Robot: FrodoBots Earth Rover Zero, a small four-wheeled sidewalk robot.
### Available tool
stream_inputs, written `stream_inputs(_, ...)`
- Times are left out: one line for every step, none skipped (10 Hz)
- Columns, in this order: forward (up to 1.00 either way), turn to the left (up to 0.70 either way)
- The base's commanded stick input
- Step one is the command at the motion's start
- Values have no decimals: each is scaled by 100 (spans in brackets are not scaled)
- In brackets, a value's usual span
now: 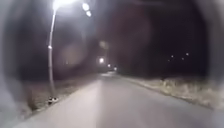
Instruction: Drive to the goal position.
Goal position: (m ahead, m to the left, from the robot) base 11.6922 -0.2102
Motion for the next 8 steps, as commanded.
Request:
stream_inputs(100, 4)
stream_inputs(100, 6)
stream_inputs(100, 9)
stream_inputs(100, 10)
stream_inputs(100, 8)
stream_inputs(100, 5)
stream_inputs(100, 5)
stream_inputs(100, 5)
